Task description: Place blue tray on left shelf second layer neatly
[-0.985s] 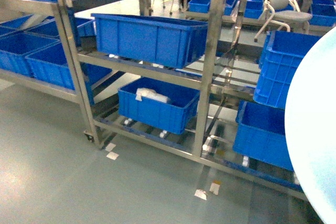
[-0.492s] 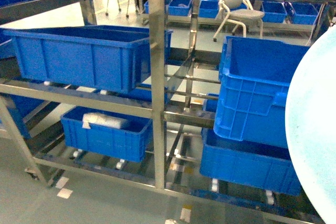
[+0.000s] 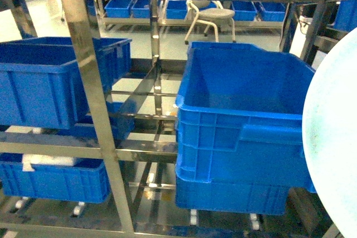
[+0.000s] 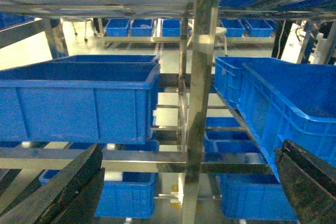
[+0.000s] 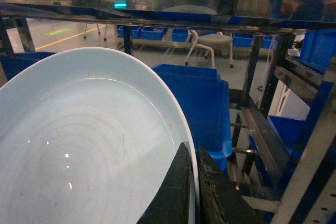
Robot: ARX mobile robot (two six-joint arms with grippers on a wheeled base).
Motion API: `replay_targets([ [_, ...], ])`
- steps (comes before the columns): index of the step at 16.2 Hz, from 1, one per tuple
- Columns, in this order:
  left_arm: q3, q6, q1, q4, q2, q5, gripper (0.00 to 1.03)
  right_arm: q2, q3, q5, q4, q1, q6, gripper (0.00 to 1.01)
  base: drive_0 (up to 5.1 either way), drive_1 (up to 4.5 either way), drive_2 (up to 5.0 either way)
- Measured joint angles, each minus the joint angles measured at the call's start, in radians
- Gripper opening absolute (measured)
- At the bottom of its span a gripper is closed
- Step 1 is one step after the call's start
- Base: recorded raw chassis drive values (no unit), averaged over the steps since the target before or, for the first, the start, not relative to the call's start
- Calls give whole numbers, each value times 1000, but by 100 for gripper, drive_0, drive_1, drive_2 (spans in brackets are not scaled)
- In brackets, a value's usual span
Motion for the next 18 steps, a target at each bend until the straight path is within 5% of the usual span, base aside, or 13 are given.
replay_targets([
  [3,0,0,-2,-1,0,2,98,0,0,1,1,0,0,2,-82,-82,-82],
  [15,0,0,-1,0,0,0,98,-1,0,0,3,0,0,2,7,430,-417],
  [18,0,0,-1,1,0,2,98,1,0,0,-1,0,0,2,133,228,37],
])
